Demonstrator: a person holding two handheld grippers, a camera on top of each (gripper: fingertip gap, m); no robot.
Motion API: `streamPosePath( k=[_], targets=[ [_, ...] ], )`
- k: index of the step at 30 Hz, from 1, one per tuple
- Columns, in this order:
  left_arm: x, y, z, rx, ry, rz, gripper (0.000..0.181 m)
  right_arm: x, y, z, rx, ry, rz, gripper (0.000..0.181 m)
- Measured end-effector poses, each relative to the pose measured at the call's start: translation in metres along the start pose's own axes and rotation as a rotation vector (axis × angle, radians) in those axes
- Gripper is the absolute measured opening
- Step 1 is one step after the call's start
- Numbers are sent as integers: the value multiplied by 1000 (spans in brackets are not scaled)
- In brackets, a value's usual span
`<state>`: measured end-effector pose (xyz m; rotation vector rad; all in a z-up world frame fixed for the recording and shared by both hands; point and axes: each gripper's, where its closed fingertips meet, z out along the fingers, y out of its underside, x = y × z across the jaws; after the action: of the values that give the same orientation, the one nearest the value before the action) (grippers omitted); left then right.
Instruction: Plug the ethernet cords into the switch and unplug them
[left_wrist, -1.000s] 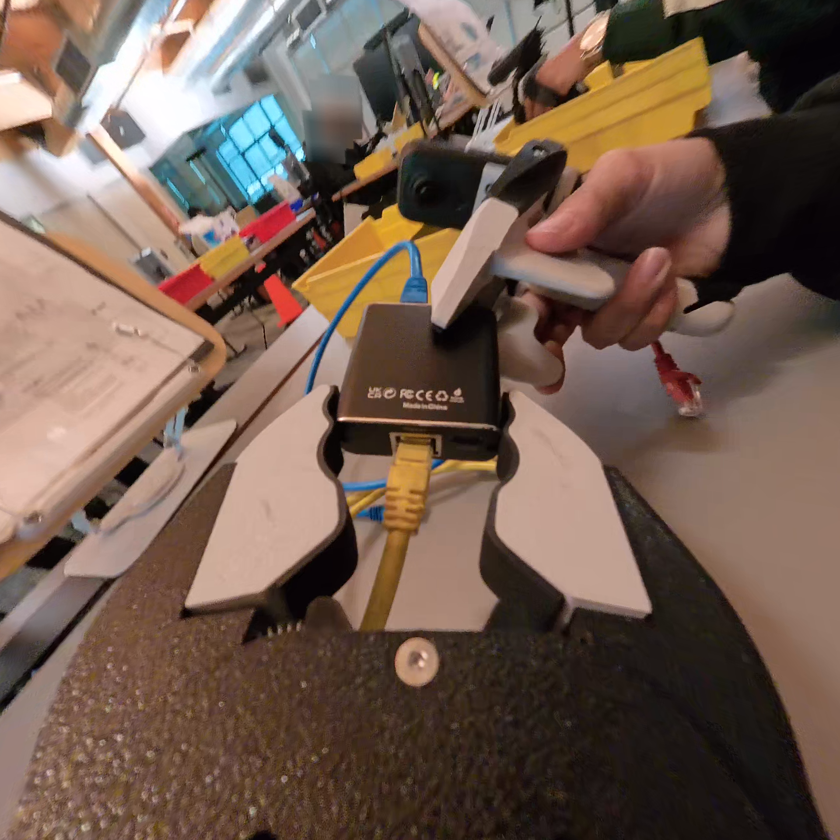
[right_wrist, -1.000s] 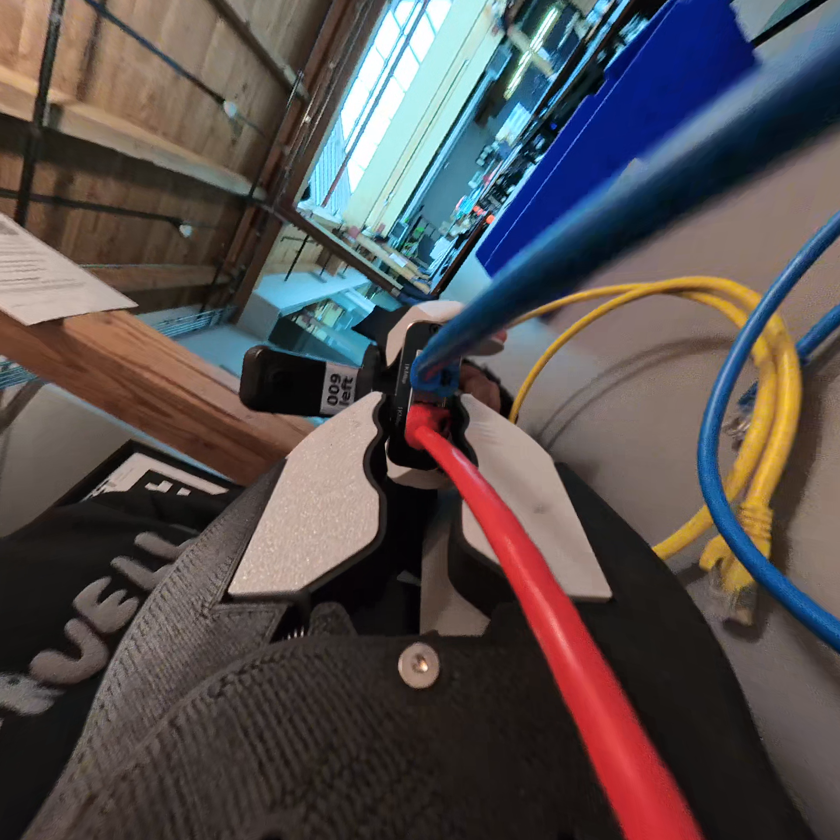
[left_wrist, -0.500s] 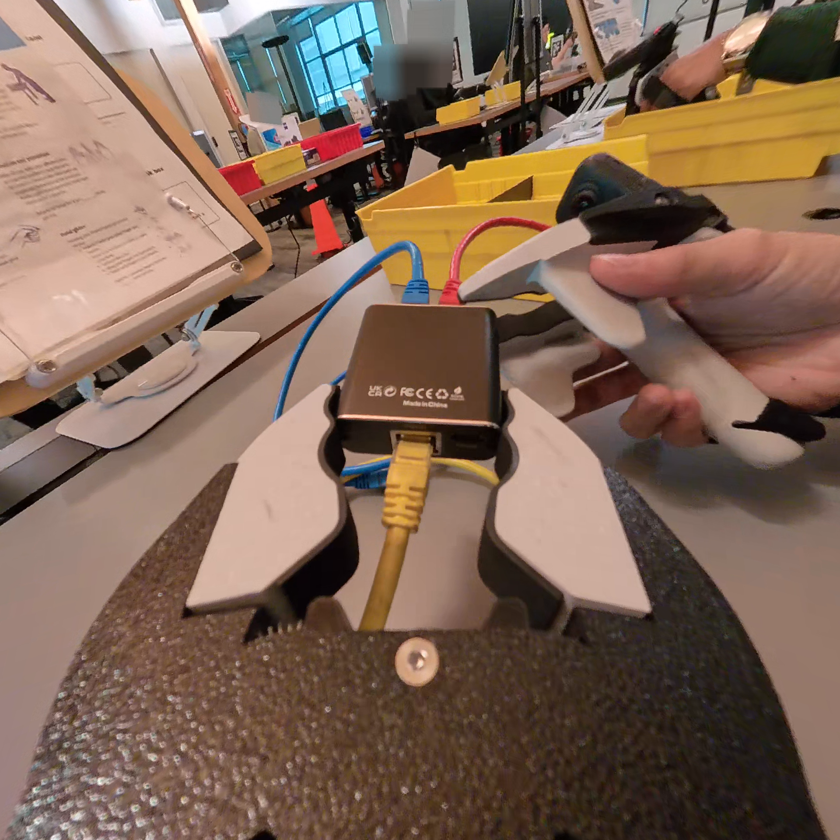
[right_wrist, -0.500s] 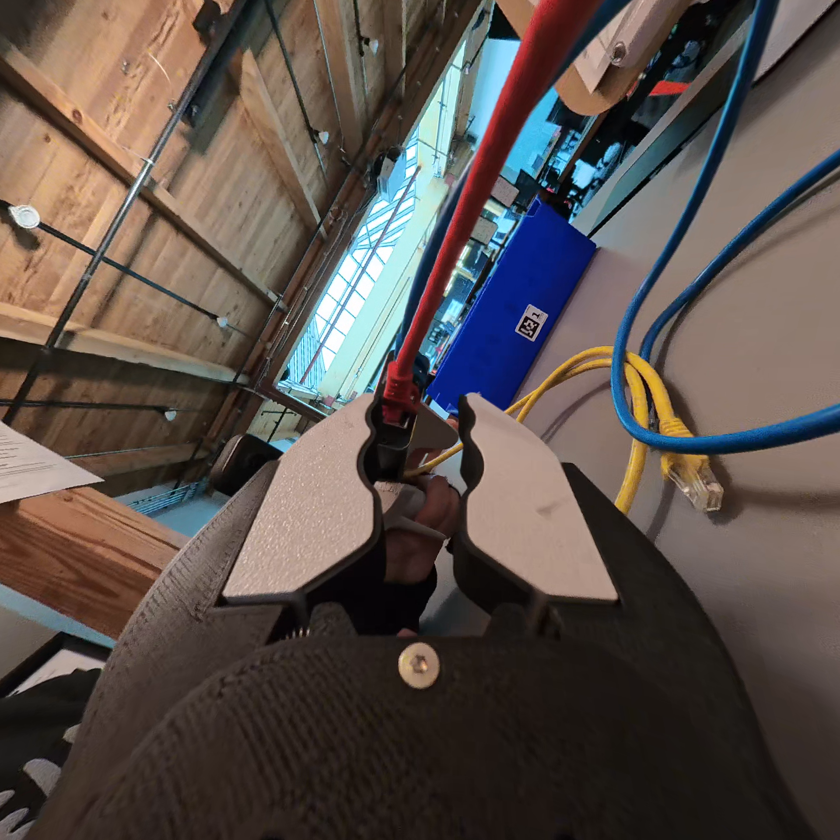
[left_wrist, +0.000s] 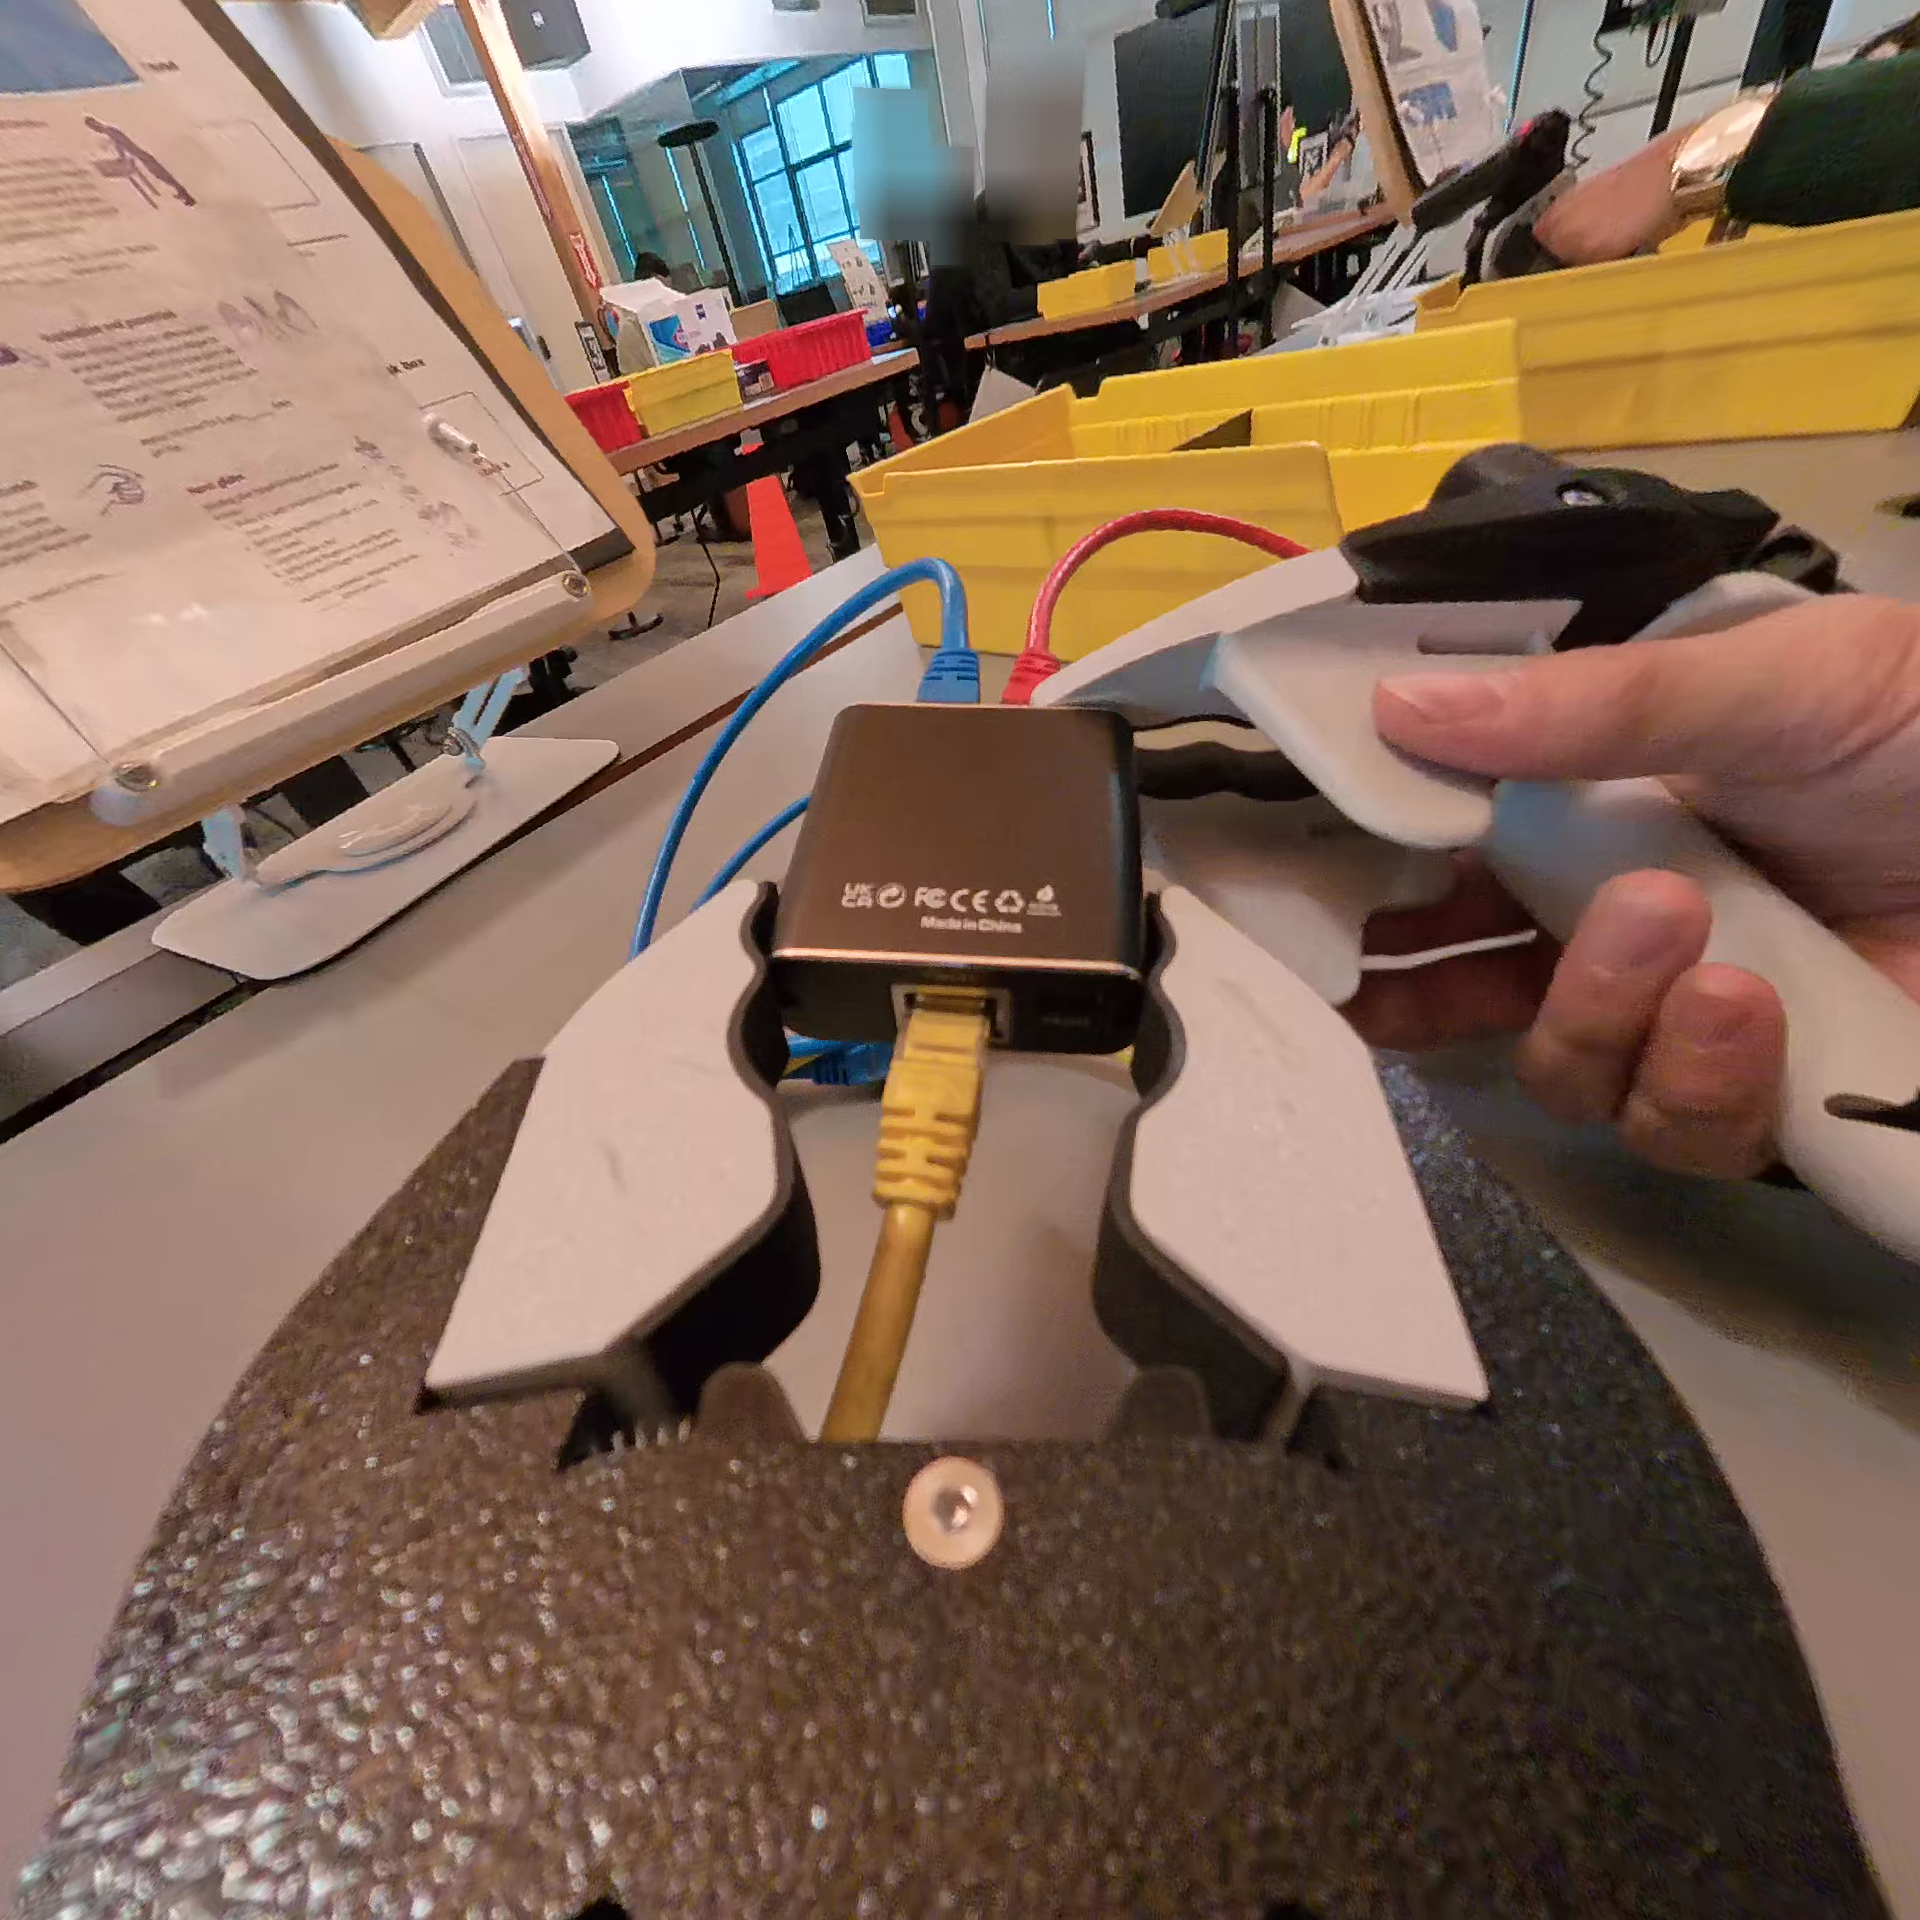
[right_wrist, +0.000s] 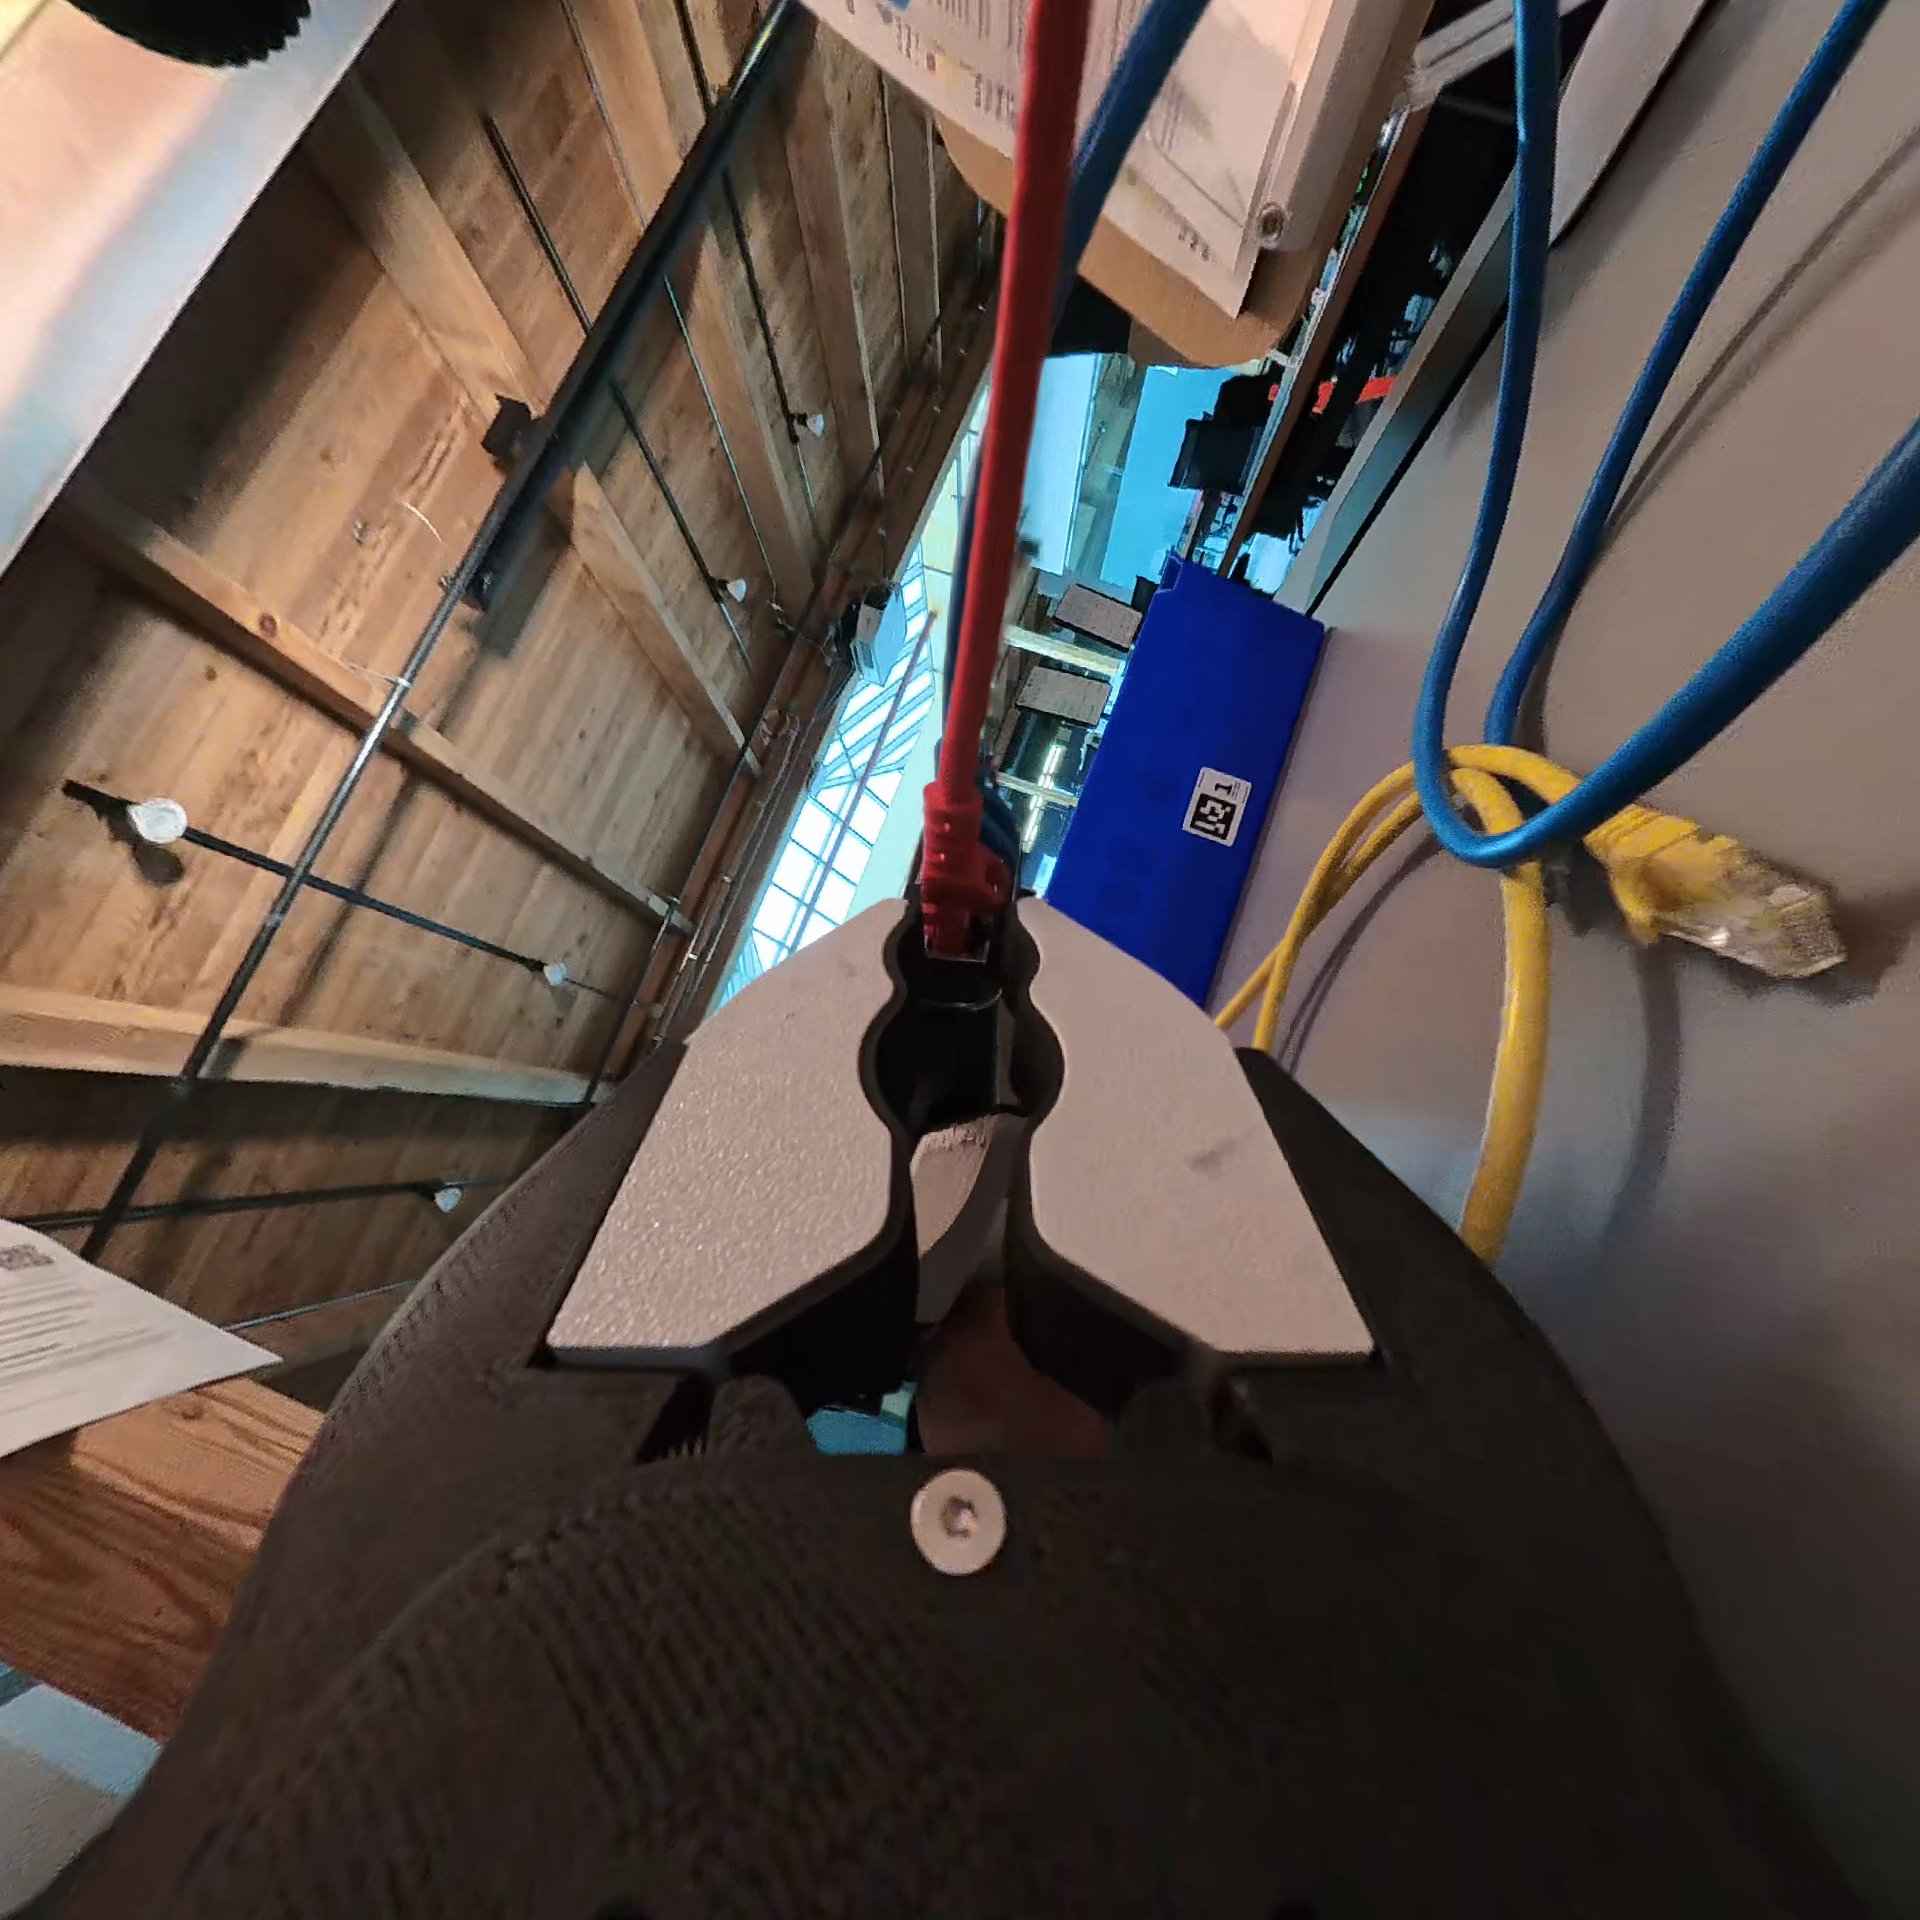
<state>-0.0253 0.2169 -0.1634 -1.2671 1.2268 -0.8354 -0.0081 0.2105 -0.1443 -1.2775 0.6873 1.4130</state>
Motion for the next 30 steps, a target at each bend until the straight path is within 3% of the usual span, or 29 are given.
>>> streamPosePath(
  k=[15,25,30],
  targets=[
    [-1,0,-5,8,-44,31,64,1,1,1,79,100,-58,12],
    [-4,4,-3,-27,-108,72,64,8,-2,4,119,46,44,11],
    [-9,6,-3,-38,-136,76,64,9,0,9,68,33,6,11]
  ],
)
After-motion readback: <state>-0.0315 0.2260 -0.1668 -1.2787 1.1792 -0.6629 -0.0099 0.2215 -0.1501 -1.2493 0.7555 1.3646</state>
